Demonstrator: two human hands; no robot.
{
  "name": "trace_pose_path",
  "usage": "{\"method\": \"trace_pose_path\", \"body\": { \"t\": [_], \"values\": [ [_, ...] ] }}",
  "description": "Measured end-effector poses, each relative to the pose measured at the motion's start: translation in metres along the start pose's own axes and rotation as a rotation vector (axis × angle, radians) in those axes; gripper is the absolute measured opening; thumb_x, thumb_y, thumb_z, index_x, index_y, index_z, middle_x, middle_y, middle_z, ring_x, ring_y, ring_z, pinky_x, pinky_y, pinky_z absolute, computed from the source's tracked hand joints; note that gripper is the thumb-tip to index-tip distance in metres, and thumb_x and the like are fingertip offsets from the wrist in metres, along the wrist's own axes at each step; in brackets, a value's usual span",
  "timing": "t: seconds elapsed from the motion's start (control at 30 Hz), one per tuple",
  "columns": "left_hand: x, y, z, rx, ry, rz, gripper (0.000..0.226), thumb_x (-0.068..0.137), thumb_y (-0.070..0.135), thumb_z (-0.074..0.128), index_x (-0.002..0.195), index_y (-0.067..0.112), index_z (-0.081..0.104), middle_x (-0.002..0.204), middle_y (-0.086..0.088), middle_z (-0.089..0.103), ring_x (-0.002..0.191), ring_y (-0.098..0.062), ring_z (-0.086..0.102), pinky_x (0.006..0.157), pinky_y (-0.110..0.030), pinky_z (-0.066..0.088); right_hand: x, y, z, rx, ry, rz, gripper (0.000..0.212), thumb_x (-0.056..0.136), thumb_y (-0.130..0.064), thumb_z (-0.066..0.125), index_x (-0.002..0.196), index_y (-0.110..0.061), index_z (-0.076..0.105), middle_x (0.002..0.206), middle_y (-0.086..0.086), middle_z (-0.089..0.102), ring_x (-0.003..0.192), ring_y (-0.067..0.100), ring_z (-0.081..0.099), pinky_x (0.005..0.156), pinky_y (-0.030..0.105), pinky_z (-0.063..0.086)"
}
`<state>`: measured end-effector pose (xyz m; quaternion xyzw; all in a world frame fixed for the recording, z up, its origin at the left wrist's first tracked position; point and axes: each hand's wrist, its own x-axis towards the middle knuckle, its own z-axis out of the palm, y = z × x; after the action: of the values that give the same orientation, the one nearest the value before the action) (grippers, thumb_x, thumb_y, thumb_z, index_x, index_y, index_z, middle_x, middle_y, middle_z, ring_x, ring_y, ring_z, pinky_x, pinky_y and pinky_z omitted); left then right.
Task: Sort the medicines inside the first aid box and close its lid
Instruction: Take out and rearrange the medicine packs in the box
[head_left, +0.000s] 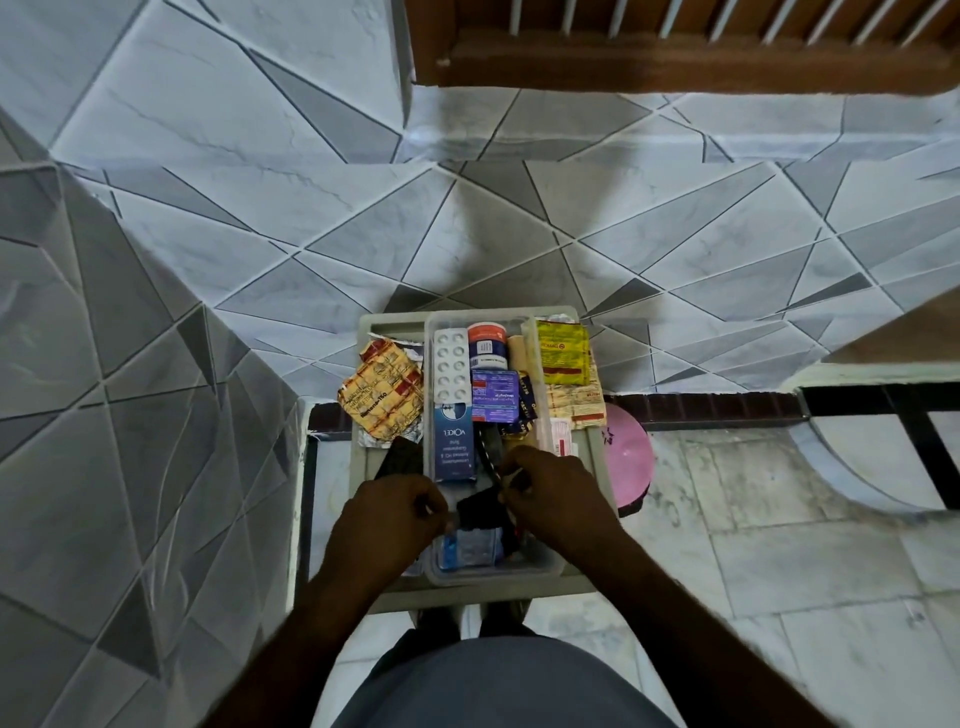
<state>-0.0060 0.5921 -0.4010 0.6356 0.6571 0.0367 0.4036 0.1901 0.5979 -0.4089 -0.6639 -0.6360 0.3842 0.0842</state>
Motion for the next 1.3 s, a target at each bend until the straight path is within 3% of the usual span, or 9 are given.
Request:
{"method": "trace_pose_path", "body": {
  "t": [0.2,0.4,0.5,0.6,0.73,0.83,1.07,1.2,1.3],
  "values": [
    [0.005,-0.018,-0.012,-0.204,0.206,-0.055,0.009,0.083,0.030,0.071,0.084,0.021,0.069,0.082,0.012,0.068,0.077,-0.002,0.062,0.064,-0.019,0.042,0.010,0.025,-0.035,0.227,0.298,0.074,0.006,0.090,-0.016,0.064,0.089,-0.017,0.069,0.077,-0.001,0.073,0.057,0.012,0.070,0.067,0.035,0.061],
    [0.010,-0.066,-0.009,-0.025,0.118,-0.127,0.016,0.082,0.028,0.073,0.097,0.025,0.069,0.091,0.007,0.064,0.087,-0.013,0.062,0.068,-0.024,0.044,0.028,0.081,-0.036,0.217,0.300,0.366,0.004,0.087,-0.025,0.065,0.085,-0.023,0.068,0.079,-0.002,0.074,0.068,0.016,0.072,0.076,0.042,0.060],
    [0.008,-0.075,0.000,0.014,0.042,-0.137,0.028,0.079,0.032,0.076,0.105,0.026,0.067,0.100,0.004,0.065,0.086,-0.011,0.060,0.069,-0.022,0.046,0.029,0.081,-0.020,0.115,0.261,0.355,0.016,0.084,-0.033,0.069,0.092,-0.019,0.068,0.084,0.000,0.070,0.080,0.021,0.068,0.073,0.031,0.050],
    [0.006,-0.075,0.011,0.007,0.050,-0.173,0.043,0.072,0.038,0.081,0.110,0.027,0.063,0.106,0.001,0.062,0.086,-0.011,0.059,0.072,-0.027,0.048,0.031,0.075,-0.004,0.048,0.293,0.322,0.028,0.079,-0.042,0.072,0.092,-0.018,0.066,0.085,0.002,0.064,0.082,0.025,0.062,0.068,0.030,0.042],
    [0.006,-0.069,0.023,0.033,0.075,-0.192,0.063,0.064,0.041,0.085,0.118,0.023,0.057,0.114,-0.003,0.059,0.098,-0.018,0.059,0.080,-0.028,0.048,0.034,0.072,0.011,0.033,0.319,0.312,0.043,0.079,-0.053,0.066,0.108,-0.023,0.059,0.102,0.005,0.065,0.089,0.027,0.065,0.076,0.038,0.053],
    [0.004,-0.066,0.028,0.020,0.115,-0.211,0.067,0.065,0.036,0.085,0.122,0.020,0.053,0.119,-0.005,0.056,0.104,-0.020,0.058,0.083,-0.029,0.047,0.033,0.071,0.014,0.026,0.325,0.309,0.040,0.081,-0.052,0.063,0.109,-0.025,0.056,0.104,0.008,0.067,0.090,0.031,0.066,0.078,0.045,0.056],
    [0.001,-0.059,0.040,-0.001,0.196,-0.233,0.074,0.069,0.029,0.084,0.131,0.019,0.043,0.126,-0.011,0.047,0.109,-0.028,0.058,0.086,-0.034,0.050,0.035,0.071,0.012,0.125,0.304,0.345,0.044,0.081,-0.034,0.070,0.119,-0.020,0.053,0.106,0.011,0.071,0.093,0.033,0.067,0.070,0.030,0.042],
    [0.005,-0.062,0.039,-0.041,0.211,-0.242,0.077,0.061,0.027,0.089,0.125,0.017,0.047,0.119,-0.012,0.055,0.106,-0.028,0.057,0.086,-0.039,0.051,0.037,0.070,0.010,0.151,0.286,0.364,0.049,0.074,-0.039,0.075,0.116,-0.020,0.056,0.108,0.006,0.069,0.088,0.027,0.068,0.076,0.035,0.053],
    [0.010,-0.068,0.035,-0.096,0.199,-0.263,0.073,0.055,0.025,0.091,0.115,0.017,0.051,0.109,-0.010,0.062,0.097,-0.026,0.063,0.080,-0.040,0.055,0.038,0.072,0.009,0.164,0.295,0.368,0.046,0.072,-0.036,0.078,0.109,-0.019,0.057,0.103,0.004,0.067,0.089,0.026,0.065,0.074,0.034,0.051]
  ]
}}
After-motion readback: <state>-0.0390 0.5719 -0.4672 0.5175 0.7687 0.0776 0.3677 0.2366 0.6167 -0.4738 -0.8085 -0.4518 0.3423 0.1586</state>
